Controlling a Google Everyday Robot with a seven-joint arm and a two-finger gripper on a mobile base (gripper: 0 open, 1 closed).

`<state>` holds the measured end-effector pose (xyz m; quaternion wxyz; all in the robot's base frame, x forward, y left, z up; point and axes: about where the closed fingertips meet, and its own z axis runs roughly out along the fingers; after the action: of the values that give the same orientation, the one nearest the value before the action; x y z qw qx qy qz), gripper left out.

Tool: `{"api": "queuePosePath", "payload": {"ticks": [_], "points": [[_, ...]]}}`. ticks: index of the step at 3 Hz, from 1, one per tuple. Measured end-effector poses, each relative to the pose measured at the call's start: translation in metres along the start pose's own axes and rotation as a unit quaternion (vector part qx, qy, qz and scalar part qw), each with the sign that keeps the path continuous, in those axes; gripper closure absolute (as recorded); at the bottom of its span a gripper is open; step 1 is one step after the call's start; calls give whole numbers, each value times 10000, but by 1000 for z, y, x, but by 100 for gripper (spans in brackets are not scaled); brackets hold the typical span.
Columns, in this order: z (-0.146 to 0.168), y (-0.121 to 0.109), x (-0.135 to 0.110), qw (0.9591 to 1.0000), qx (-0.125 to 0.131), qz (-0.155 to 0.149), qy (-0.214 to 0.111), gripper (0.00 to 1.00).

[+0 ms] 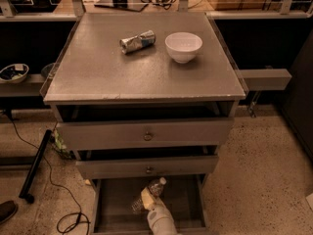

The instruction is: Place water bottle into bottom drawer

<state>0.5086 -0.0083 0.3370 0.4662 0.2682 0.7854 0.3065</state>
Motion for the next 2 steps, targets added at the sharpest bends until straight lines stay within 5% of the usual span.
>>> {"api": "queuePosePath", "payload": {"ticks": [2], "points": [[11,-42,10,9963,383,749,159,100]]}}
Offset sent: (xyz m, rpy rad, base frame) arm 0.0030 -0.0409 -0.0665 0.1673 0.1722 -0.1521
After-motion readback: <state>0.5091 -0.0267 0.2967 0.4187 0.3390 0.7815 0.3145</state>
